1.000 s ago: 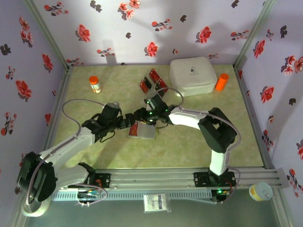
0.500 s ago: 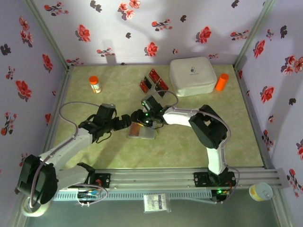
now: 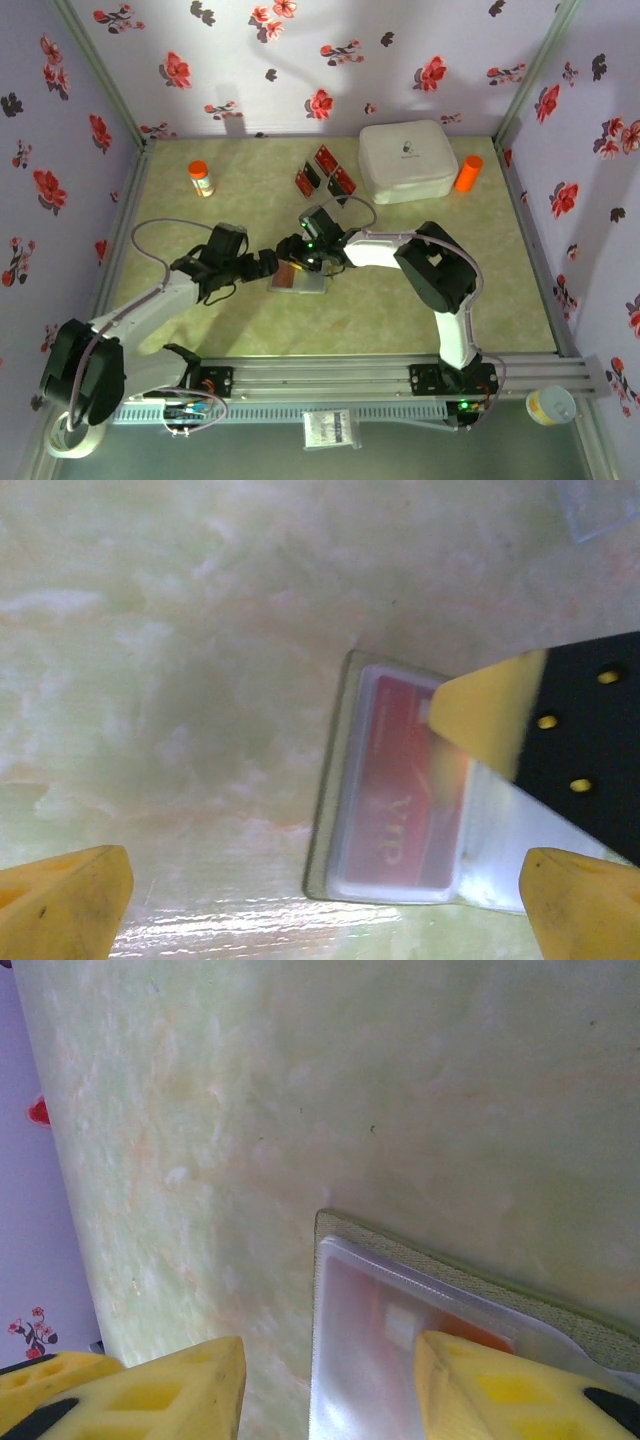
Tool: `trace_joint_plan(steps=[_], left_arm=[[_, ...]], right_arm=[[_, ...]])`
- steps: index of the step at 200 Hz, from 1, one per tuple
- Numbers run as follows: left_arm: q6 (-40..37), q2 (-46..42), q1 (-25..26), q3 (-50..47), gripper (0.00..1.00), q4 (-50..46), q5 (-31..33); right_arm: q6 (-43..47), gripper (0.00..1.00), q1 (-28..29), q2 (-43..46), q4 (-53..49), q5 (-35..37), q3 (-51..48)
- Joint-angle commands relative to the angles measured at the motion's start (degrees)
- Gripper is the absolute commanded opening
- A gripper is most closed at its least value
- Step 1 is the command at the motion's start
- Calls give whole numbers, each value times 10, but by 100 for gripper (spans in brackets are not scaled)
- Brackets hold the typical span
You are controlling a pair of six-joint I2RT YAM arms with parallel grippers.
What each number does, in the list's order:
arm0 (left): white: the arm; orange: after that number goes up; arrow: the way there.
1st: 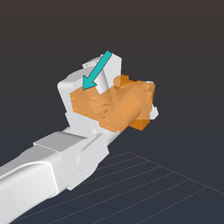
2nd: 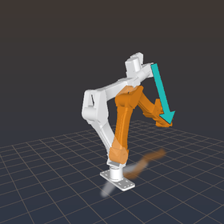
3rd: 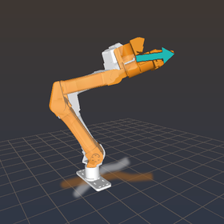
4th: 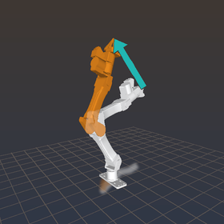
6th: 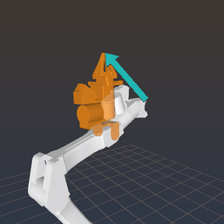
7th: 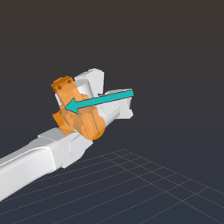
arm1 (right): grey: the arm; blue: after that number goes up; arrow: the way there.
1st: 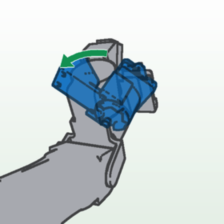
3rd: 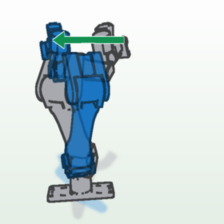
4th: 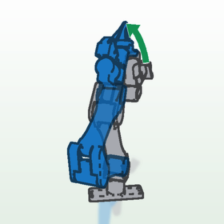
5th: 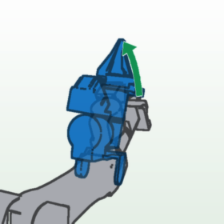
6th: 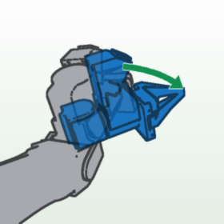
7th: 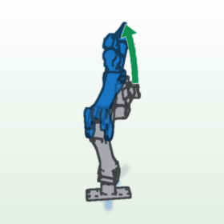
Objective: Put the credit cards into the card holder
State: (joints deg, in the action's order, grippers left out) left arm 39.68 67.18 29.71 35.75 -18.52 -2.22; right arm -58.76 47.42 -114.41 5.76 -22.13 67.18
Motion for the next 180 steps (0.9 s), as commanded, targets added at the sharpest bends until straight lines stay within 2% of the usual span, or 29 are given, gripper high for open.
trace_joint_plan(steps=[1,68,154,180], left_arm=[[-13,14,-2,-18,100,16,-8],[-12,52,15,-40,100,63,8],[-43,122,52,-11,100,35,87],[-39,132,56,-14,100,30,93]], right_arm=[[5,49,3,-12,-17,-3,8],[17,49,-1,-1,-33,-8,11],[1,49,-1,-2,-8,-12,9],[4,49,-5,9,-17,-16,21]])
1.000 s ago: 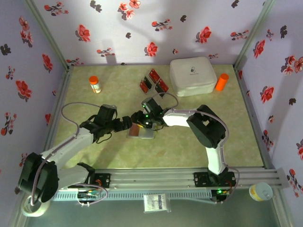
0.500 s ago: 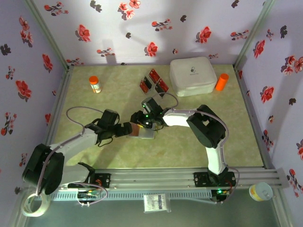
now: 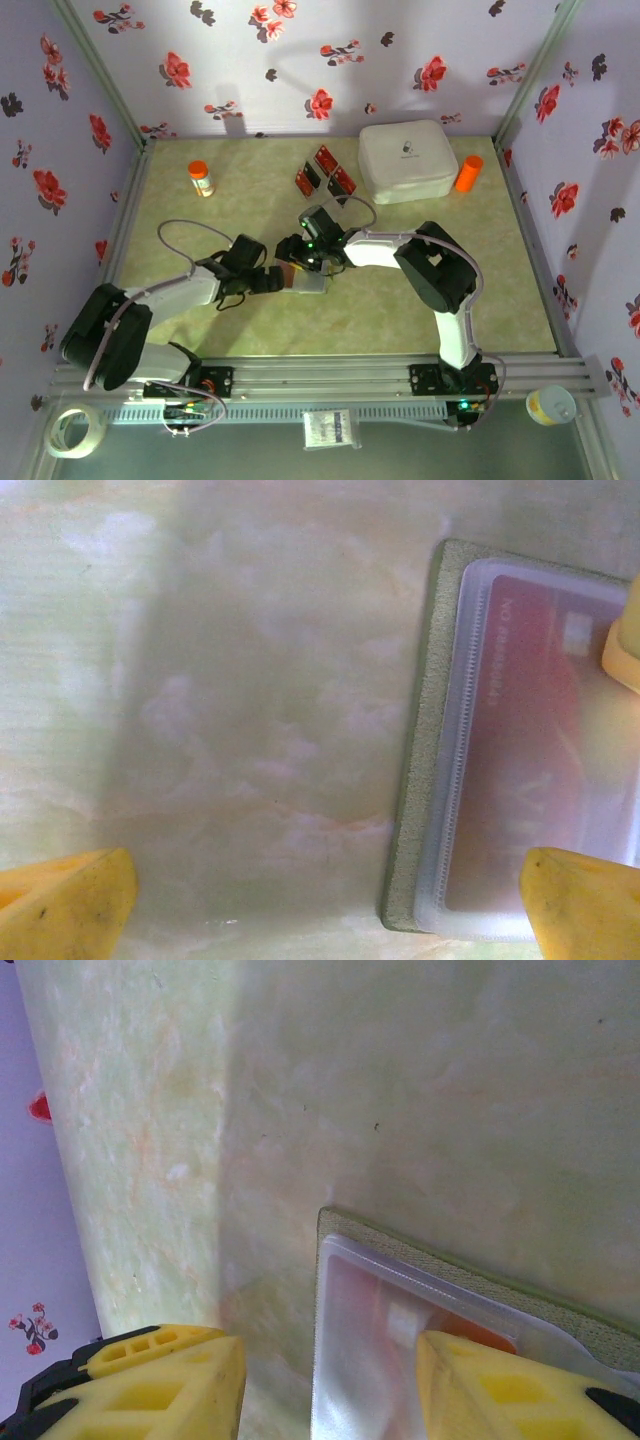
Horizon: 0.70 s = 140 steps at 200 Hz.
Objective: Put the credit cards into the card holder
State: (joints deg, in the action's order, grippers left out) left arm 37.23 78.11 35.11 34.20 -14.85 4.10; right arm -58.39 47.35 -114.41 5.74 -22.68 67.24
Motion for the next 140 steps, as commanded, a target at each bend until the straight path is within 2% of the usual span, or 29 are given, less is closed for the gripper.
trace_joint_plan(steps=[1,38,77,110,140], left_arm=[[-15,23,2,2,100,-7,30],[-7,40,10,3,100,-22,42],[-1,35,13,-1,100,-30,52],[3,35,13,-1,100,-34,56],[10,37,13,-4,100,-30,56]], right_arm=[[1,49,-5,10,-18,-11,21],[34,49,-34,50,-68,-2,51],[104,49,-83,92,-174,34,96],[203,49,-118,92,-306,98,187],[293,48,-132,55,-425,178,288]])
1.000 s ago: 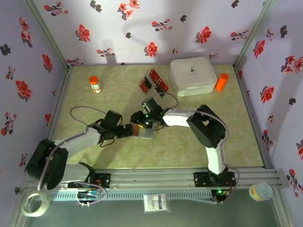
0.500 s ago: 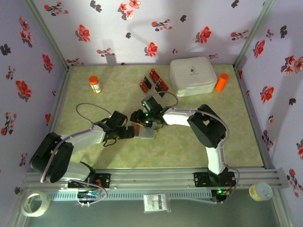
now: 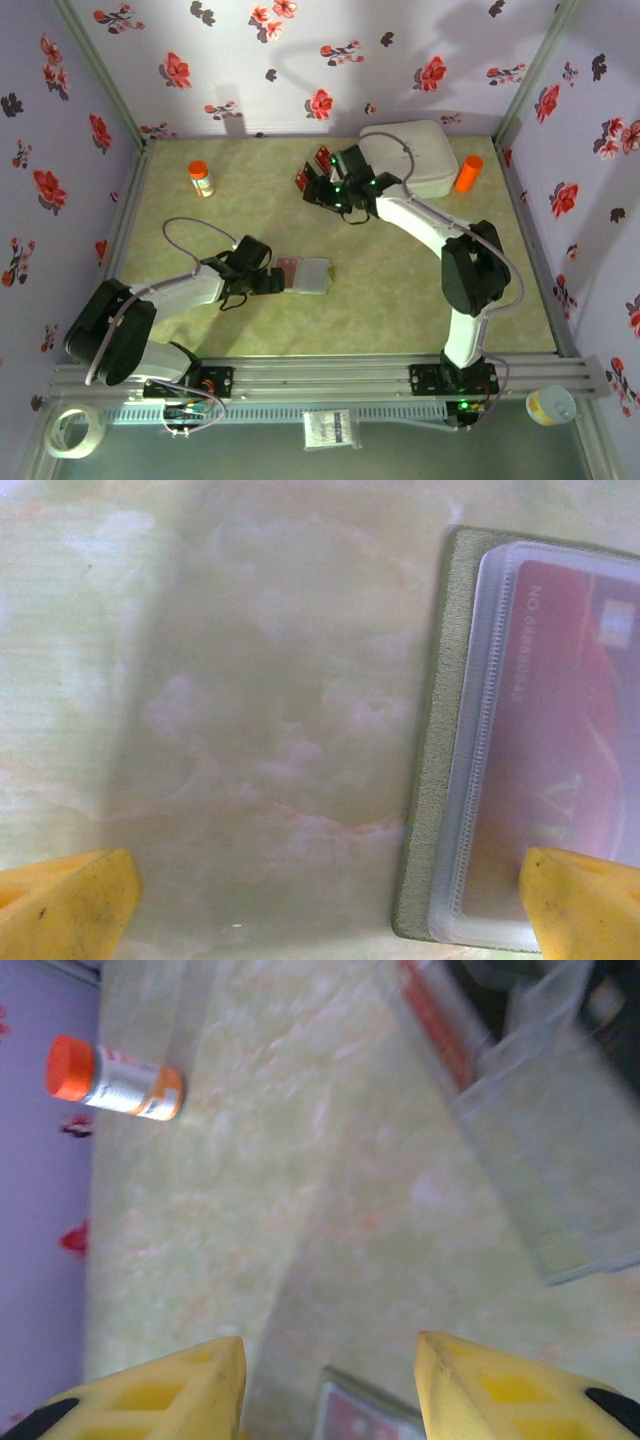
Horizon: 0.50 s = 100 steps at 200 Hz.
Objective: Put the credit cards into the card holder
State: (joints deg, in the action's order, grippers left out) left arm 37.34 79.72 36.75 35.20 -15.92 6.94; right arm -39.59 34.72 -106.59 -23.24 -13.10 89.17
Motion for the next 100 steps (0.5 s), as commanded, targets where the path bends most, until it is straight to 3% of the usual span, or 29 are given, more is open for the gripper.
trace_joint_plan(steps=[1,54,100], left_arm=[[9,21,-4,-14,100,-20,27],[8,25,-4,-16,100,-21,28],[12,28,-4,-20,100,-17,25]], right_arm=[[108,48,-6,-26,-140,85,73],[219,46,-8,-123,-283,204,251],[259,31,-9,-213,-364,262,382]])
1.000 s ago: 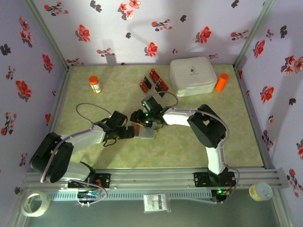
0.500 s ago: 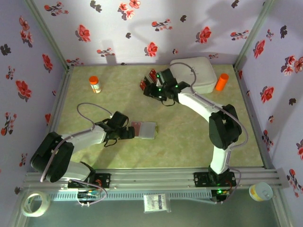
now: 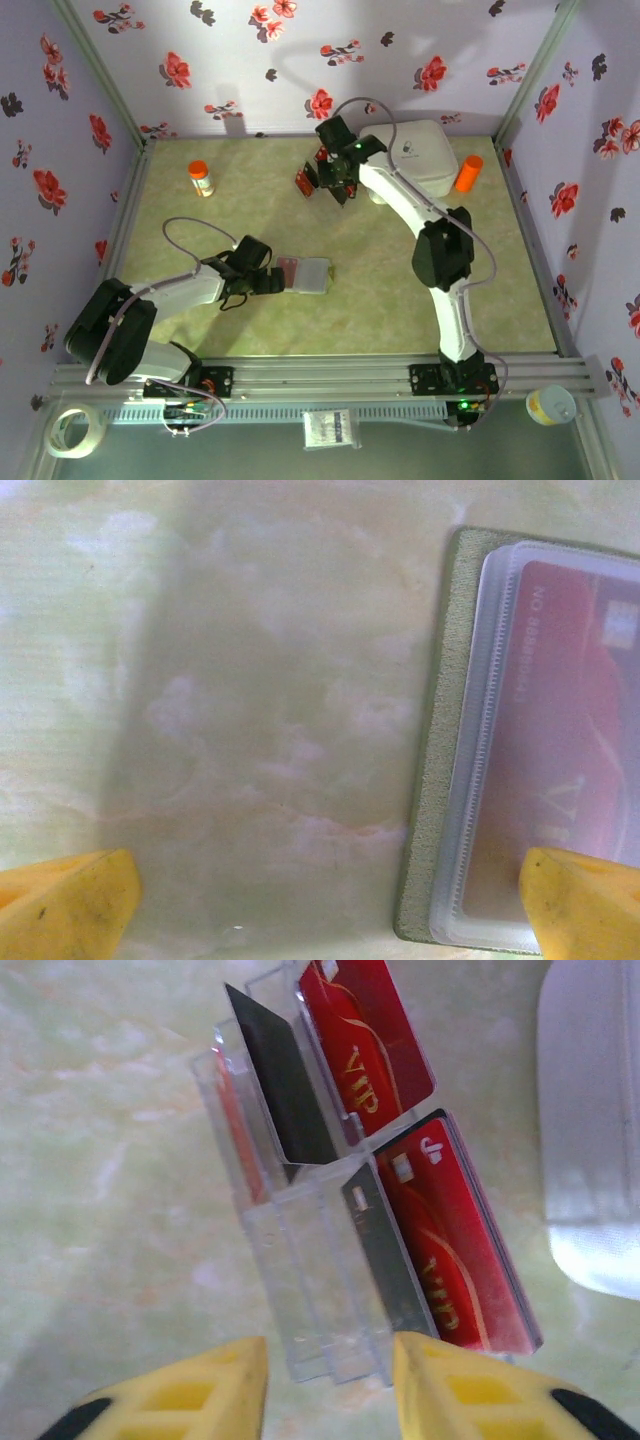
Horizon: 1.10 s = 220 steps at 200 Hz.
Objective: Put the credit cards into the card holder
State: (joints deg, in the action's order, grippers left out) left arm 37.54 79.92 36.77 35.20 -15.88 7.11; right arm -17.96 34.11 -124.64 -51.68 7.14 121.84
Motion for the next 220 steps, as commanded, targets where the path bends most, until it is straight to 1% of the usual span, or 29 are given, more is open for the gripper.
trace_joint_plan(steps=[1,16,62,88,181,220], left_arm=[[10,26,-4,-19,100,-17,23],[11,28,-4,-19,100,-16,22],[10,29,-4,-21,100,-15,20],[11,29,-4,-23,100,-14,19],[14,23,-2,-26,100,-15,18],[17,27,-2,-27,100,-12,19]], right_arm=[[44,31,-3,-35,-81,61,57],[52,26,-3,-57,-94,75,83],[65,24,-4,-94,-107,98,114],[66,21,-5,-103,-105,93,119],[63,20,-9,-134,-106,77,137],[62,15,-12,-134,-104,68,140]])
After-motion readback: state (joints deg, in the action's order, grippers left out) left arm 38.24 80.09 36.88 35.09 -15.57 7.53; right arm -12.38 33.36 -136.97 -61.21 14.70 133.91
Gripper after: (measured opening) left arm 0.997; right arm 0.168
